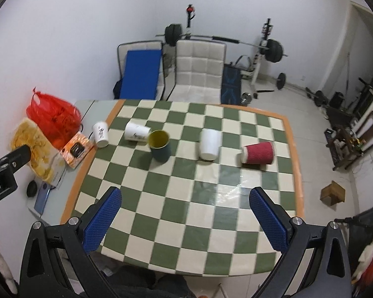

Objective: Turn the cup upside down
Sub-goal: 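Reach the left gripper to the upright white calligraphy cup and grasp it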

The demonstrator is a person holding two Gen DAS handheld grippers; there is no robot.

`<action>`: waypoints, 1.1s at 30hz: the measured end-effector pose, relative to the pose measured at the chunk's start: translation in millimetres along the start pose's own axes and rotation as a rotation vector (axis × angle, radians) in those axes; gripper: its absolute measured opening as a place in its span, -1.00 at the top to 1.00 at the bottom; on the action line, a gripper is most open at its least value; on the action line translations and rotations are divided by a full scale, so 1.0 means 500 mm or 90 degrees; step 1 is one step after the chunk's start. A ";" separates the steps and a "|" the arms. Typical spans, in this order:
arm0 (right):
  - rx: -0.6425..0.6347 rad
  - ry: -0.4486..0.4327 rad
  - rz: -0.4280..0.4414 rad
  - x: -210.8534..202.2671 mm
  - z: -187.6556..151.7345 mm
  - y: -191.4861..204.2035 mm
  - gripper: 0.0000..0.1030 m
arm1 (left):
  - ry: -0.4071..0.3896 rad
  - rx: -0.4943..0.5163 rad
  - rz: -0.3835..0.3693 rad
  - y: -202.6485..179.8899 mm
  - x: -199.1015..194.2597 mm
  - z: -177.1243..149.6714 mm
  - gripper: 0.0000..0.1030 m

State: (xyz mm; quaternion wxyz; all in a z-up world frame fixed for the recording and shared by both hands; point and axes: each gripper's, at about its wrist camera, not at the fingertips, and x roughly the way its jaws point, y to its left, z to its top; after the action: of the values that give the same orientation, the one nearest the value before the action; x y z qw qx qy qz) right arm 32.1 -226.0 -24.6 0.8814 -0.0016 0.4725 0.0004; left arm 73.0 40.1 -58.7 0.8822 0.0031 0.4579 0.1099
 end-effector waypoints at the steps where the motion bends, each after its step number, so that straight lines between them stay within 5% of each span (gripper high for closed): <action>1: -0.006 0.009 0.006 0.022 0.005 0.014 -1.00 | 0.007 -0.004 0.005 0.010 0.018 0.004 -0.98; 18: -0.003 0.135 0.025 0.346 0.109 0.256 -1.00 | 0.132 0.030 0.032 0.102 0.362 0.112 -0.98; 27: 0.014 0.215 -0.003 0.534 0.139 0.298 -1.00 | 0.206 0.035 0.060 0.116 0.563 0.171 -0.98; 33: -0.002 0.280 -0.049 0.654 0.130 0.307 -1.00 | 0.298 0.009 0.050 0.108 0.700 0.191 -0.98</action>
State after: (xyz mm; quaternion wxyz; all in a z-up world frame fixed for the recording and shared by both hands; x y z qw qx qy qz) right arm 266.8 -72.5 -261.3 0.7564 -0.0212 0.6530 -0.0326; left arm 334.8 170.7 -279.9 0.7470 0.0017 0.6502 0.1384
